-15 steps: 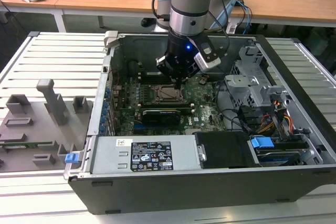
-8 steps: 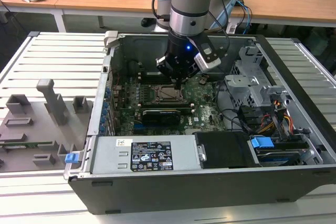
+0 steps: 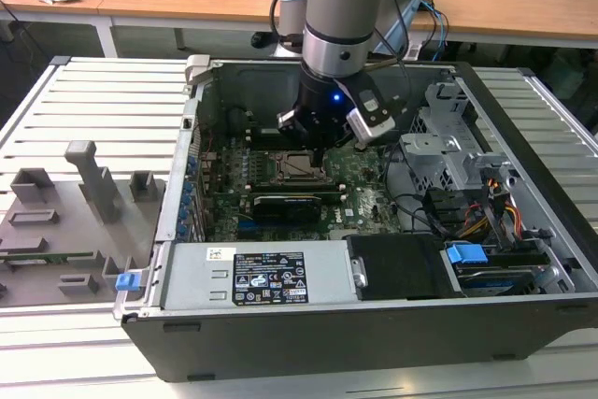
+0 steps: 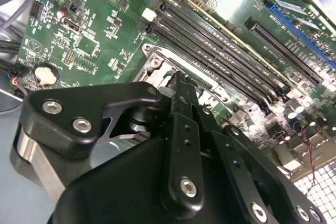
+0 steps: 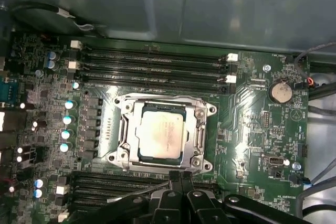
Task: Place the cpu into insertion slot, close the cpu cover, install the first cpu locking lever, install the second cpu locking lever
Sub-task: 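Install the second cpu locking lever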
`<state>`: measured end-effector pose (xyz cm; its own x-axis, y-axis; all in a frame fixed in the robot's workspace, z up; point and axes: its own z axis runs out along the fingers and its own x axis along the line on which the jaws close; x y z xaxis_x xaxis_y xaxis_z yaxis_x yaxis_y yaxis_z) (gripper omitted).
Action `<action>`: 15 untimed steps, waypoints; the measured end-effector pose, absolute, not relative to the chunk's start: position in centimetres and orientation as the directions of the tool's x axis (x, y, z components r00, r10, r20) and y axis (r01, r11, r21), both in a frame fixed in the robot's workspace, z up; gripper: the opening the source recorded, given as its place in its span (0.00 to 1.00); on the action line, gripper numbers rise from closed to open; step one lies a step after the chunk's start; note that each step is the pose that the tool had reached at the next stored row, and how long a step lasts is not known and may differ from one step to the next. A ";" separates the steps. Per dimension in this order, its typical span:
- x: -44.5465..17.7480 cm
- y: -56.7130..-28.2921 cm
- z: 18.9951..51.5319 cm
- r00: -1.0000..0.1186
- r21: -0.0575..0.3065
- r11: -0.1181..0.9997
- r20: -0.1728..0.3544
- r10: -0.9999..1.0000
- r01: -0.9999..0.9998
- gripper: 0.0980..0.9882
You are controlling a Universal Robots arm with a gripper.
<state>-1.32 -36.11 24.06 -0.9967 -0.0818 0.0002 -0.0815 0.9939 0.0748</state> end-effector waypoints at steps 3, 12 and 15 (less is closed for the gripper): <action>-1.4 -36.8 23.9 -0.996 0.080 0.993 0.000 -0.085 -0.084 0.01; -1.9 -37.6 23.9 -0.996 0.080 0.993 0.000 -0.091 -0.090 0.01; -2.9 -37.6 23.9 -0.996 0.081 0.993 0.000 -0.092 -0.092 0.01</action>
<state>-2.89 -37.60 23.91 -0.9958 -0.0919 -0.0001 -0.0916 0.9925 0.0808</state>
